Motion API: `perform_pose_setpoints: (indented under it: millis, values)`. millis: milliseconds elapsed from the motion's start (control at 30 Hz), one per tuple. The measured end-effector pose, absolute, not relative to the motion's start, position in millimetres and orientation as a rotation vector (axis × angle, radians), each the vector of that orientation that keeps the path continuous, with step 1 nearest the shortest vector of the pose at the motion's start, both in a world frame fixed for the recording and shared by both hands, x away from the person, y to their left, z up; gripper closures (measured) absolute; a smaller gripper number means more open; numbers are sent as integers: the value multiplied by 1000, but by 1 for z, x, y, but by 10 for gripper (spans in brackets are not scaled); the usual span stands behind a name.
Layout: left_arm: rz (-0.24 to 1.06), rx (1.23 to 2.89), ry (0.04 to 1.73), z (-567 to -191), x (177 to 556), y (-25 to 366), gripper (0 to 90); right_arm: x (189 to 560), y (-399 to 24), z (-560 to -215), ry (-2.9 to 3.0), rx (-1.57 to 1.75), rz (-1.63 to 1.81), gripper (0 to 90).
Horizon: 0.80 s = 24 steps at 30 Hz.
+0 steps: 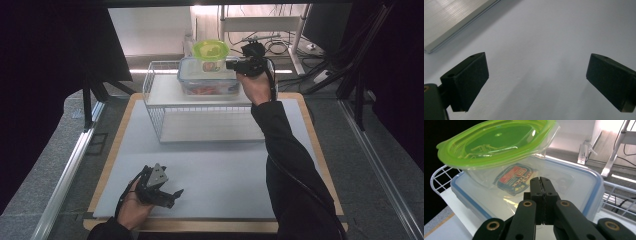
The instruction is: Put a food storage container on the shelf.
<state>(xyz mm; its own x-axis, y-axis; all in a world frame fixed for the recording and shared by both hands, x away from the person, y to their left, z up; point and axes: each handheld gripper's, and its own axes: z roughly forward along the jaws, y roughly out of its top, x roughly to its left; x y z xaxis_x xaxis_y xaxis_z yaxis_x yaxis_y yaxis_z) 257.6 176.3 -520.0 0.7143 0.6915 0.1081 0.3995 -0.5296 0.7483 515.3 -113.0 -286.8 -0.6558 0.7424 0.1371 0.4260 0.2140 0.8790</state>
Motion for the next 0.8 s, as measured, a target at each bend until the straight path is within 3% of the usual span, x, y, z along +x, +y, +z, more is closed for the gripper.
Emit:
perform_pose_setpoints:
  millis: [233, 633, 800]
  values:
    - [516, 2189, 827, -520, 258, 177, 42, 509, -115, -285, 2177, 1083, 1422, 876]
    - [524, 2183, 838, -520, 258, 177, 41, 458, -141, -287, 2203, 965, 1472, 511]
    - [523, 2184, 841, -519, 258, 177, 41, 439, -149, -294, 2232, 927, 1451, 418]
